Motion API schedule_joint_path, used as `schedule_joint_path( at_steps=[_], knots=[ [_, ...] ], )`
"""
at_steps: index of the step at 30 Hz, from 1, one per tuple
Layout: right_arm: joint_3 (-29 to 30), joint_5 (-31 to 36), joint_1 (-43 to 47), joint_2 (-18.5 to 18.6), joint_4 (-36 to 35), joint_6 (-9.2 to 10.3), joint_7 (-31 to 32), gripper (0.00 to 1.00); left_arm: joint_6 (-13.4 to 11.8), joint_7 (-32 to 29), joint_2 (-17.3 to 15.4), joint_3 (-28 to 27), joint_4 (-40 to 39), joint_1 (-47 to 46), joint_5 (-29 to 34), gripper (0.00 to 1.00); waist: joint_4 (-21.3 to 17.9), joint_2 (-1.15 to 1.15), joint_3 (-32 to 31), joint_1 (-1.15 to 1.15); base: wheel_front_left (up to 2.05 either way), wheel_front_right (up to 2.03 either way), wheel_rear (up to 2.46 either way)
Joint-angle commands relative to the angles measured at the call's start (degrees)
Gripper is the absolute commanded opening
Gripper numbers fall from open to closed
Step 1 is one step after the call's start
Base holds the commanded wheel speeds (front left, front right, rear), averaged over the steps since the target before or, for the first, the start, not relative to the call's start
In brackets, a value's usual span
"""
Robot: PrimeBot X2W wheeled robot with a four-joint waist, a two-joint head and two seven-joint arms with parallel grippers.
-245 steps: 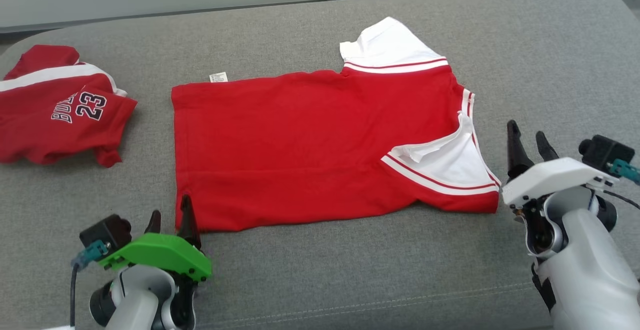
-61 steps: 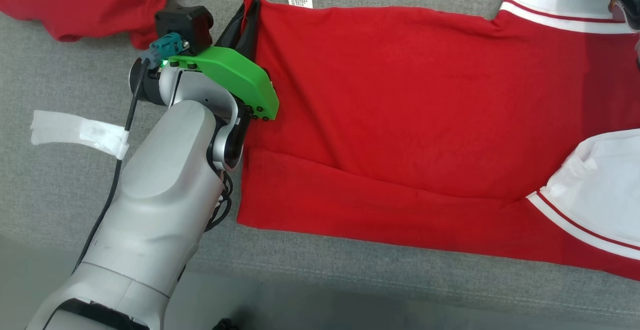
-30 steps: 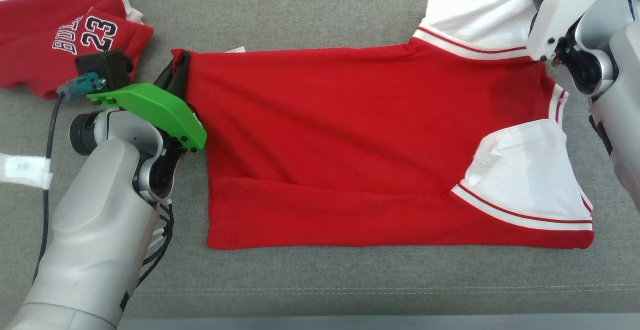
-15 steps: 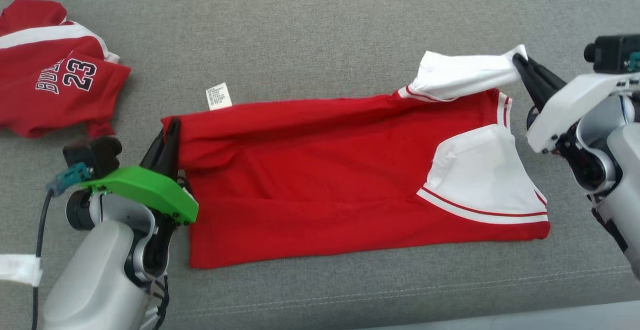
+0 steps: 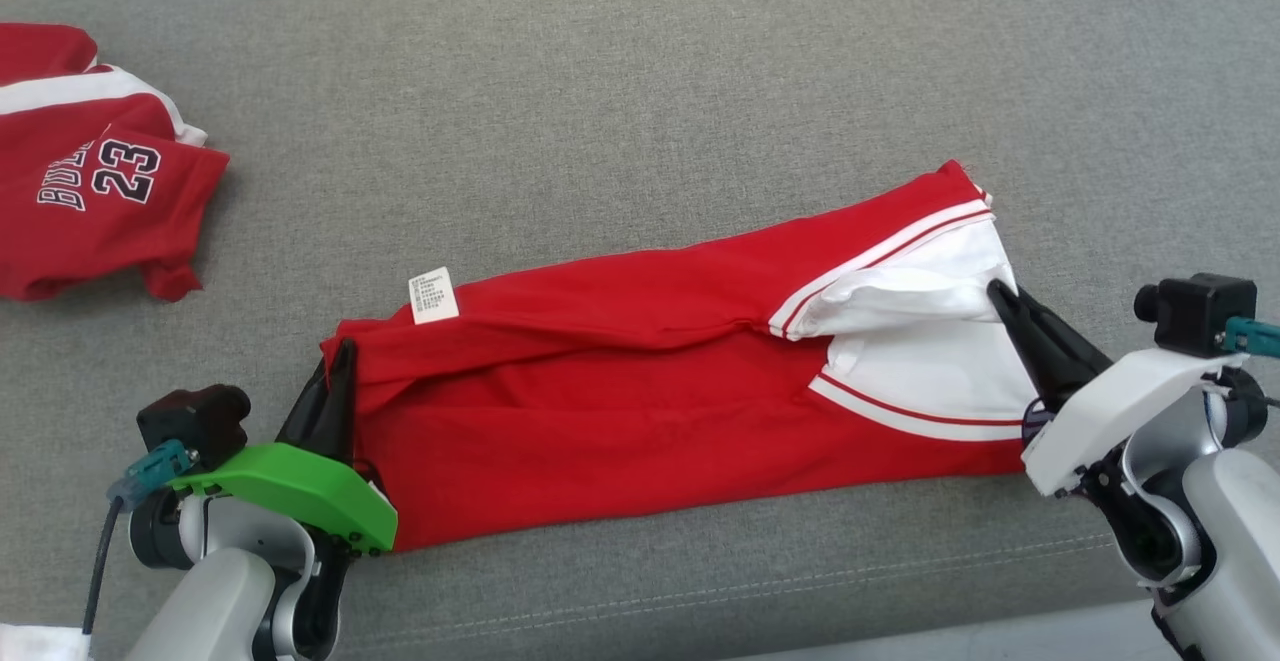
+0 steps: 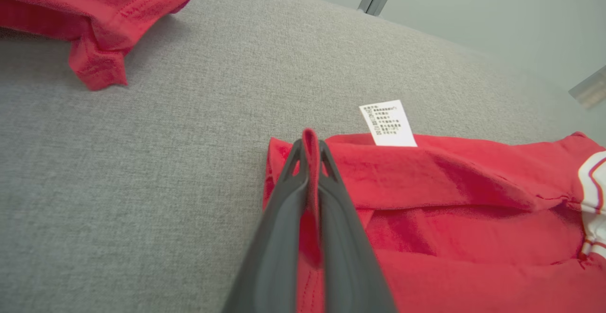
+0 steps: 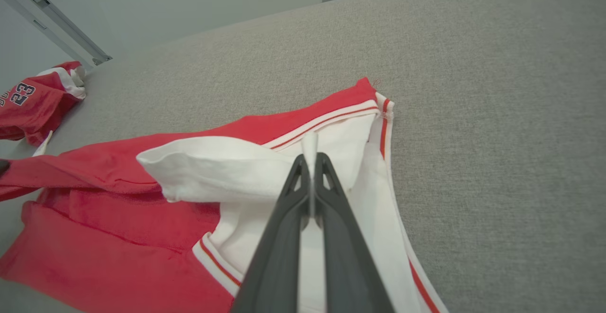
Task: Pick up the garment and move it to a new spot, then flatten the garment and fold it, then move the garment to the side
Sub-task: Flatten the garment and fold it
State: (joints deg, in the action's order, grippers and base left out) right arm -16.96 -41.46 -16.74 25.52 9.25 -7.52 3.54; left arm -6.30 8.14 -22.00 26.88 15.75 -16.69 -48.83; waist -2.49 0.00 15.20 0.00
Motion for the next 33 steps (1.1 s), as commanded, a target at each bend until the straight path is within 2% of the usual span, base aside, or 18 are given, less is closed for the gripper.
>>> schedule_joint_path(
  at_steps=[1,3,4,5,6,7,20,26,33],
  knots=[
    [0.92,0.92,1.68,-1.01,-0.85,0.06,0.45,0.00,-0.24,0.57,-0.04,0.13,0.10,1.14,0.70,0.00,-0.24,0.00,-0.01,0.00,0.00,0.00,0.00],
    [2.27,2.56,3.27,-2.18,-1.62,0.06,0.67,0.00,-0.30,1.06,-0.01,0.21,0.33,1.83,0.73,0.00,-0.46,0.00,-0.05,0.00,0.00,0.00,0.00],
    [2.80,3.34,3.99,-2.72,-1.81,0.06,0.75,0.00,-0.23,1.33,0.01,0.17,0.30,2.28,0.64,0.09,-0.54,0.00,-0.09,0.00,0.00,0.00,0.00],
    [3.36,4.19,4.61,-3.32,-1.91,0.06,0.66,0.35,-0.24,1.65,0.03,0.07,0.18,2.78,0.46,0.33,-0.60,0.00,-0.16,0.00,0.00,0.00,0.00],
    [3.98,4.80,5.29,-4.08,-1.88,0.06,0.63,0.67,-0.23,1.99,-0.01,0.00,-0.05,3.41,0.29,0.64,-0.62,0.00,-0.24,0.00,0.00,0.00,0.00],
    [4.29,5.30,5.99,-4.61,-1.95,0.06,0.83,1.00,-0.20,2.24,-0.09,0.01,-0.34,4.05,0.15,1.00,-0.58,0.00,-0.33,0.00,0.00,0.00,0.00],
    [7.73,8.21,14.69,-5.60,-1.80,0.05,2.78,1.00,-0.88,1.46,-1.35,1.37,-4.01,14.52,-2.14,1.00,0.33,0.00,-3.51,0.00,0.00,0.00,0.00],
    [11.99,8.44,16.85,-6.45,-3.46,0.05,2.67,1.00,-3.46,3.61,-1.59,-0.26,-7.69,17.57,-2.10,1.00,0.63,0.00,-6.57,0.00,0.00,0.00,0.00],
    [15.52,9.52,16.03,-7.87,-3.84,0.05,4.61,1.00,-5.59,4.10,-1.35,-0.32,-11.39,16.58,-0.30,1.00,1.59,0.00,-9.12,0.00,0.00,0.00,0.00]
  ],
)
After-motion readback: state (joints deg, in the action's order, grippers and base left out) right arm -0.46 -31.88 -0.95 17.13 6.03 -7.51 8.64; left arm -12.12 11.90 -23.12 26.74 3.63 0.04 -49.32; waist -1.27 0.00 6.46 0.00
